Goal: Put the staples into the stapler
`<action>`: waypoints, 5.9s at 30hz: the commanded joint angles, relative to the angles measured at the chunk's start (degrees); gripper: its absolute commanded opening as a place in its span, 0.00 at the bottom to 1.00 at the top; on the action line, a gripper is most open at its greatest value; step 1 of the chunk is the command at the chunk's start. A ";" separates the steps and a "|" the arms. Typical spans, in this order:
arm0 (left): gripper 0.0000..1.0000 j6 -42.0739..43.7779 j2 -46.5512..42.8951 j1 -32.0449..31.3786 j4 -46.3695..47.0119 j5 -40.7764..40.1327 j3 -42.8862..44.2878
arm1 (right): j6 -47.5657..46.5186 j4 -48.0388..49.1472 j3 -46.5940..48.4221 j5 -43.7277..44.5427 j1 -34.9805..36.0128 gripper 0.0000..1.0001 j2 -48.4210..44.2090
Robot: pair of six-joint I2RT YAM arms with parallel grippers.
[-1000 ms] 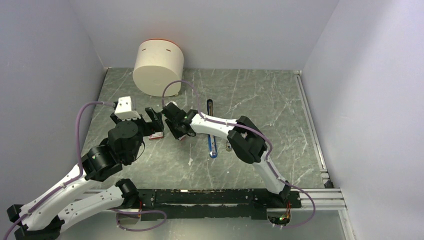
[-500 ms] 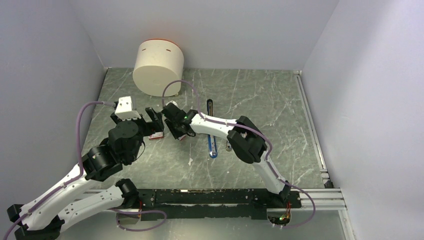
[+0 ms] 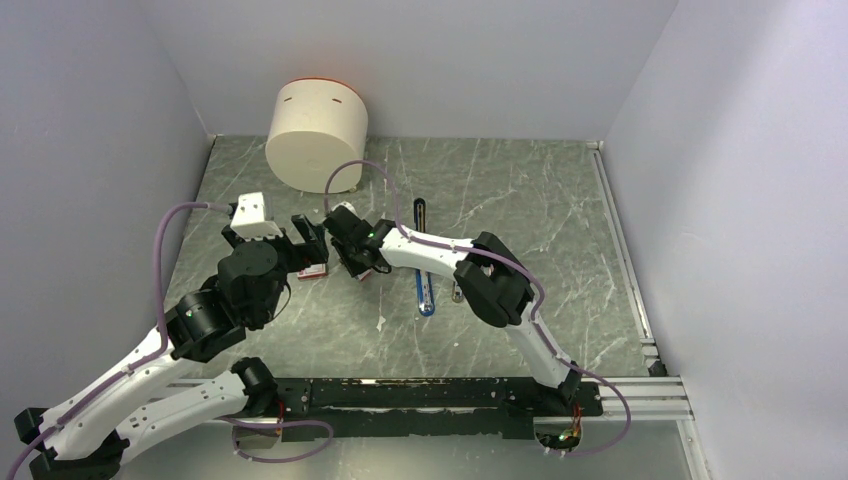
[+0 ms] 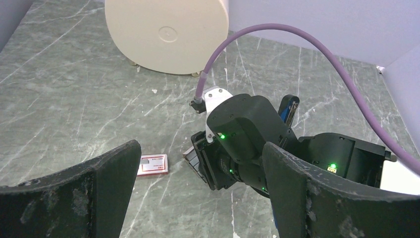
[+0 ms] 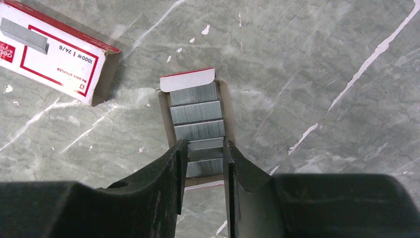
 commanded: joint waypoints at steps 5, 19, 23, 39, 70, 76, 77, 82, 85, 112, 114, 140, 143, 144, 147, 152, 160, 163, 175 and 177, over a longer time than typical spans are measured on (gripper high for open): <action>0.97 0.41 0.08 0.40 1.05 -0.85 -0.36 | 1.17 0.09 -0.73 1.72 0.19 0.34 -4.42; 0.97 0.32 -0.85 0.34 0.61 -1.11 0.55 | 1.31 -3.10 -3.70 -0.13 0.20 0.34 -9.41; 0.97 0.41 -1.64 0.38 0.83 -0.89 0.73 | 0.71 -5.03 -8.54 -1.78 0.22 0.35 -13.02; 0.97 -0.42 -1.18 0.36 0.64 0.17 0.82 | -4.49 -9.45 -18.11 -7.79 3.96 0.35 -13.71; 0.97 -0.27 -0.75 0.40 0.73 0.29 0.69 | 14.08 -8.74 -18.11 5.31 4.16 0.48 -14.29; 0.97 -0.29 -0.75 0.40 0.79 0.35 0.44 | 14.12 -8.80 -18.94 4.94 4.23 0.45 -14.16; 0.97 -0.29 -0.65 0.38 0.87 0.29 0.44 | 14.12 -8.79 -19.16 4.78 4.20 0.45 -14.24; 0.97 -0.19 -0.28 0.36 1.18 0.51 0.52 | 14.45 -8.92 -20.09 4.32 4.25 0.46 -14.31; 0.97 -0.09 -0.05 0.39 1.31 0.56 0.52 | 14.90 -8.97 -20.79 3.86 4.24 0.46 -14.58; 0.97 -0.38 0.47 0.34 1.58 1.07 0.08 | 13.74 -7.02 -27.12 -4.40 4.70 0.34 -18.78; 0.97 -0.38 0.48 0.39 1.57 1.06 0.02 | 13.45 -7.08 -26.84 -4.14 4.97 0.39 -18.76; 0.97 -0.64 0.76 0.39 1.67 1.35 -0.27 | 18.84 -11.59 -27.46 2.64 6.63 0.39 -21.18; 0.97 -0.55 0.74 0.37 1.51 1.31 -0.19 | 19.89 -9.17 -27.57 2.09 6.70 0.44 -22.55; 0.97 -0.55 0.82 0.36 1.50 1.28 -0.18 | 20.41 -8.76 -27.43 2.92 6.56 0.46 -22.69; 0.97 -0.55 0.67 0.35 1.44 1.20 -0.18 | 21.39 -8.23 -26.85 4.96 6.49 0.48 -22.48; 0.97 -0.38 0.61 0.35 1.41 1.02 -0.10 | 21.18 -8.06 -25.71 5.58 5.69 0.46 -20.30; 0.97 -0.29 0.31 0.35 1.45 0.79 -0.27 | 21.07 -7.70 -24.66 5.18 5.66 0.38 -18.06; 0.97 -0.18 0.58 0.34 1.49 0.70 -0.10 | 21.12 -7.60 -24.50 4.82 5.61 0.36 -17.51; 0.97 -0.19 0.69 0.35 1.62 0.86 0.08 | 22.13 -8.30 -25.00 5.01 4.96 0.32 -16.66; 0.97 -0.20 0.72 0.36 1.58 0.92 0.08 | 22.56 -8.34 -25.22 5.31 4.80 0.32 -16.64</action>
